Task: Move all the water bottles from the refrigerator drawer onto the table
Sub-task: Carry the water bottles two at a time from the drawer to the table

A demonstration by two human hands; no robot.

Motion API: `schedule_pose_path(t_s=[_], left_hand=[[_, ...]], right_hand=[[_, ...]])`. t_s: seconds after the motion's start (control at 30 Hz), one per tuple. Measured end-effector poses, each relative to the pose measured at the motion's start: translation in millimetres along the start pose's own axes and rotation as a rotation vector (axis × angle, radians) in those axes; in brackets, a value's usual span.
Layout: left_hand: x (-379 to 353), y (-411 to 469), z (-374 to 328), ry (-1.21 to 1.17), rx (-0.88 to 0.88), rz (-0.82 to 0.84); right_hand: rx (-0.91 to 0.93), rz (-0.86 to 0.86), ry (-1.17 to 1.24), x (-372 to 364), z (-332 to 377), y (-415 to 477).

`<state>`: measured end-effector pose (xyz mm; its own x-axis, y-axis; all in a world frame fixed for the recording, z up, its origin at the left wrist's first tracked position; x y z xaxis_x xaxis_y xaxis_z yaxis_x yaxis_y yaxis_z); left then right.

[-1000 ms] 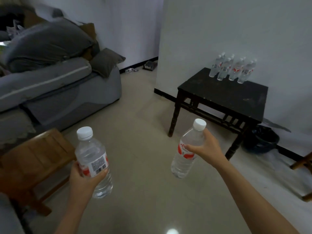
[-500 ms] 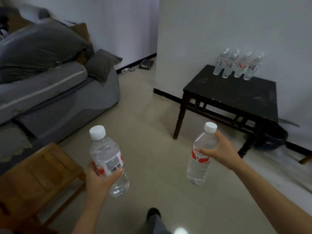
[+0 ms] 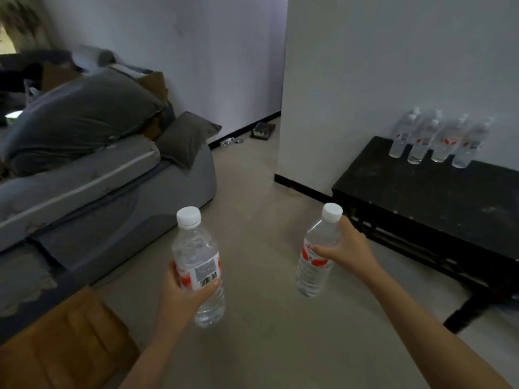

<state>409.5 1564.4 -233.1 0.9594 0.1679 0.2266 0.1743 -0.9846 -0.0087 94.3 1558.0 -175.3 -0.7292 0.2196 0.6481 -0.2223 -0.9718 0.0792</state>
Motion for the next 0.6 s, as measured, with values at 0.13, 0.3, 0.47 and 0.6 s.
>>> schedule_pose_path(t_s=[0.13,0.3,0.47,0.6], left_hand=[[-11,40,1,-0.022,0.004,-0.059],[-27,96,11,-0.049,0.014,-0.049],[-45,184,20,-0.063,0.01,-0.001],[-58,275,15,-0.078,-0.021,0.062]], right_hand=[[0.024,-0.021,0.009,-8,11,40],[0.036,-0.003,-0.035,-27,16,84],[-0.004,0.026,-0.037,-54,22,150],[-0.05,-0.001,-0.062,-74,28,213]])
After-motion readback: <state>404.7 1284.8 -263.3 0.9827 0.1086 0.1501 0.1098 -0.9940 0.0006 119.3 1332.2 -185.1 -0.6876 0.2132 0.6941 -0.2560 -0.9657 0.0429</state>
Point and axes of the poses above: each hand's wrist, its own y-axis towards the middle knuckle, its own x-axis out of the back of the hand, z = x × y, the point moved 4 cm from there along y, towards the middle knuckle
